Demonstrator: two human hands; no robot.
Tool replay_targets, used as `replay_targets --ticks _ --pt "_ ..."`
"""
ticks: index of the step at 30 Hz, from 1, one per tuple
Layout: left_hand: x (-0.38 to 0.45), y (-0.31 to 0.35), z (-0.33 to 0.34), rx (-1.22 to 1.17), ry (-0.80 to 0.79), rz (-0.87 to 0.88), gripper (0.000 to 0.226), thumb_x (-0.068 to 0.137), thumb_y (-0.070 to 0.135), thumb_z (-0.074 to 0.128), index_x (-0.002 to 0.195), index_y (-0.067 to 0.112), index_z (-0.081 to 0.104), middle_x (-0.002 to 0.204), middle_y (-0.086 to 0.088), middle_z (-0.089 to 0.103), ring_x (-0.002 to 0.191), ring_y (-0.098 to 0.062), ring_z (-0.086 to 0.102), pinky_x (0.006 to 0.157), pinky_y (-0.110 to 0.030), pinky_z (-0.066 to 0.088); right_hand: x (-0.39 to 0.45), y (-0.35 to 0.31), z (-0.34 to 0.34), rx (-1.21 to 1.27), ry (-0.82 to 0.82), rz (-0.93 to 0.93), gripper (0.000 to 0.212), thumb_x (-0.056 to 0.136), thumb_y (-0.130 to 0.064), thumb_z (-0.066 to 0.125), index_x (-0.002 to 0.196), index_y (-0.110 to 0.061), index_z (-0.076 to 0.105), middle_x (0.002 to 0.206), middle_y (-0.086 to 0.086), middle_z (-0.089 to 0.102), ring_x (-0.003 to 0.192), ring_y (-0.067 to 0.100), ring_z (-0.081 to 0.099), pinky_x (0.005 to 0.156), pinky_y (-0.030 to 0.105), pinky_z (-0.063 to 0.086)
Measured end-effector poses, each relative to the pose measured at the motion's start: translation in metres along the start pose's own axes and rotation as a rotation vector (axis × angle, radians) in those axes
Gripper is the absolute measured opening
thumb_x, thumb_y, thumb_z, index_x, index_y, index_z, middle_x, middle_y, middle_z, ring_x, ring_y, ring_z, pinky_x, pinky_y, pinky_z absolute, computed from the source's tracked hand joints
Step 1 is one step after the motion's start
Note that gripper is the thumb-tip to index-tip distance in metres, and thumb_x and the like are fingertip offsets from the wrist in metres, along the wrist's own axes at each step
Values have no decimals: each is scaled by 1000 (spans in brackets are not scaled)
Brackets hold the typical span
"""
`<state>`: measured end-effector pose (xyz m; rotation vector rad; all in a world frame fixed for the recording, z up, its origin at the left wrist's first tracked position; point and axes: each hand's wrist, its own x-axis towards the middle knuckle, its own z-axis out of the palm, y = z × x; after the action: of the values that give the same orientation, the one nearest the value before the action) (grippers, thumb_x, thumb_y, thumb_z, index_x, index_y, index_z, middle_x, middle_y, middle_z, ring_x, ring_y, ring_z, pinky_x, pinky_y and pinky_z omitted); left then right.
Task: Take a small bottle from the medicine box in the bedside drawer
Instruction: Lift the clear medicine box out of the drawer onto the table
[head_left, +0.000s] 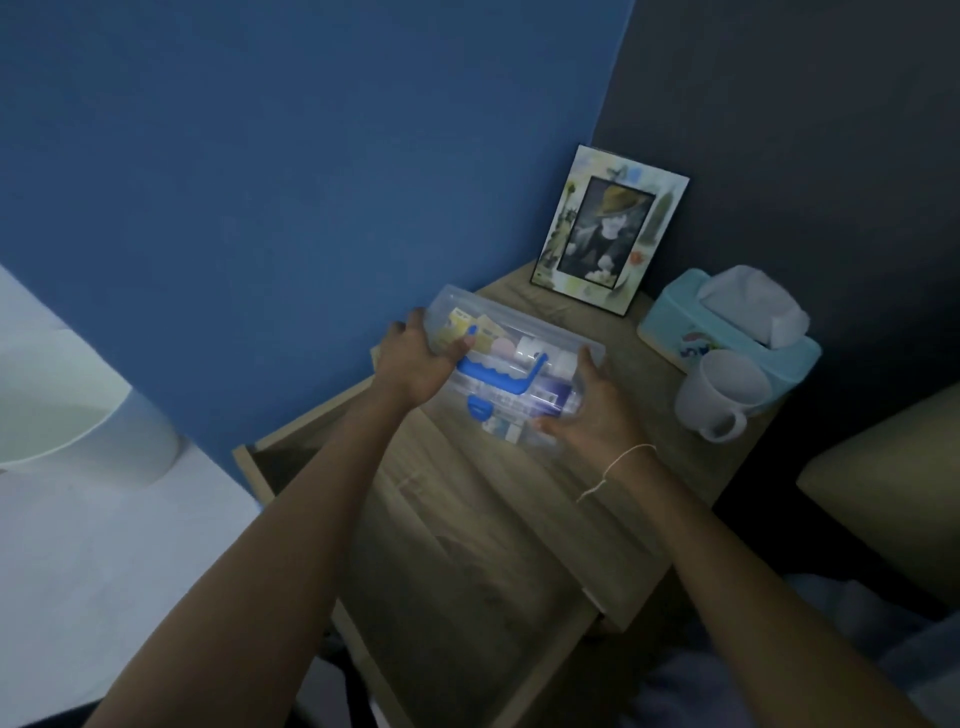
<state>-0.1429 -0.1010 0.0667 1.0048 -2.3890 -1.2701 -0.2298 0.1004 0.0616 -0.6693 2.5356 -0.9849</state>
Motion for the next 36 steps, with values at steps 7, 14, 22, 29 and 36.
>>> replay_targets --ticks 7,14,22,29,36 --pt "18 -4 13 -49 58 30 74 82 52 62 140 14 36 133 -19 43 127 -33 41 111 -41 33 27 13 -6 59 15 -54 108 71 -23 82 152 -23 10 158 5 23 140 21 31 107 32 35" --pt "-10 -30 27 102 70 328 79 94 48 40 150 12 -2 157 -4 -24 148 -21 -10 120 -36 8 -5 23 36 341 278 -144 74 90 -30 61 147 -41 16 157 -2 28 140 13 32 108 31 36" --pt "3 -39 36 173 101 417 63 100 32 38 151 15 5 161 -2 -10 148 -19 3 116 -31 19 7 27 56 398 369 -59 78 93 -34 53 151 -33 0 155 3 31 132 15 43 105 39 42" --pt "20 -34 39 187 101 453 62 99 27 40 150 11 8 161 -9 -3 148 -20 4 112 -21 12 32 32 47 313 376 -70 73 95 -32 51 152 -26 7 140 5 50 114 10 55 93 34 50" --pt "21 -36 41 179 106 450 62 99 26 41 150 12 8 161 -8 -2 148 -21 5 112 -22 12 34 37 47 303 365 -86 72 96 -33 50 152 -26 4 144 5 47 120 17 55 94 33 49"
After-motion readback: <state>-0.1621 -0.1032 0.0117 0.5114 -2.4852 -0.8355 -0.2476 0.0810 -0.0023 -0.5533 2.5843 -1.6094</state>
